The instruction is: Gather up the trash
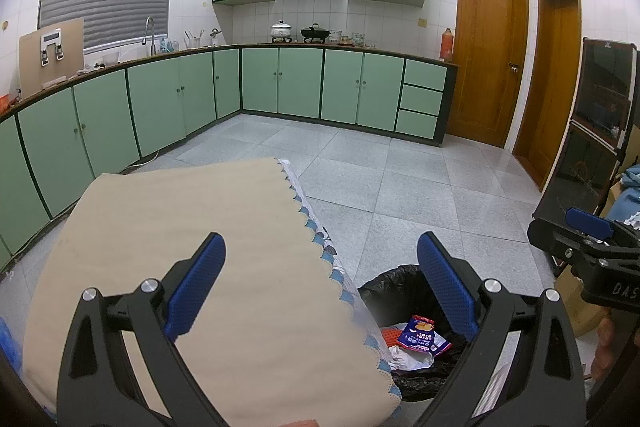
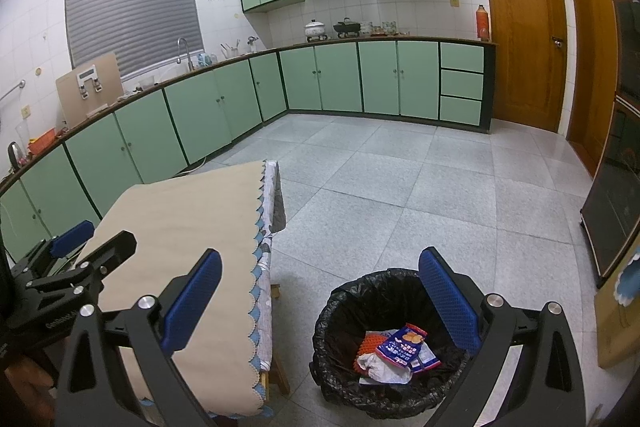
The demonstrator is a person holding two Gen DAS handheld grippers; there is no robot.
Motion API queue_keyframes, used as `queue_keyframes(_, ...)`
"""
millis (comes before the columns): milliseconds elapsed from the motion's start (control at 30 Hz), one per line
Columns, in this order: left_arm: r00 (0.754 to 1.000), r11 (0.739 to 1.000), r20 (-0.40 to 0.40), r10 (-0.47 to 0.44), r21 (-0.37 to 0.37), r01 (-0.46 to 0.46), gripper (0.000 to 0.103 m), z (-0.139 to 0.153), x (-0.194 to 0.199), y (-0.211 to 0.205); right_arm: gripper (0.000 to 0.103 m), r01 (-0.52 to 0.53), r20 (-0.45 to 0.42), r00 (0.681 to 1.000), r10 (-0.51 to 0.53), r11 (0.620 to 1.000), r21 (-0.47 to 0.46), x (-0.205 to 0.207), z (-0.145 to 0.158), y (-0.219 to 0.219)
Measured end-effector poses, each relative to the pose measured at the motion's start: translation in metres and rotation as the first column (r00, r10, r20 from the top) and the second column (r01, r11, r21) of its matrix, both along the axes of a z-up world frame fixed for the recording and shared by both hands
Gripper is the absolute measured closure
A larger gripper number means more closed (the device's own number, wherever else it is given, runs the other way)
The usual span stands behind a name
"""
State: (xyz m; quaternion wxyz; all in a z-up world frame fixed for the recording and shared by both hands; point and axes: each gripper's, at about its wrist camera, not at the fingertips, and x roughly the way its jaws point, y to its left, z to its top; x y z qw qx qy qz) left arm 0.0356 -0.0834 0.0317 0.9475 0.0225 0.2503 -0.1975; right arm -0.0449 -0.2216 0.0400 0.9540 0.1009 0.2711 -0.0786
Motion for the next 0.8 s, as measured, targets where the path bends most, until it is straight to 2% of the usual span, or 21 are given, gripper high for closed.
queue_keyframes(800, 1.000, 1.000, -0.014, 0.021, 0.006, -0.021, 0.009, -0.001, 0.002, 0.000, 0.006, 0.022, -0.021, 1.000, -0.021, 1.000, 0.007, 0.005, -0.010, 0.004)
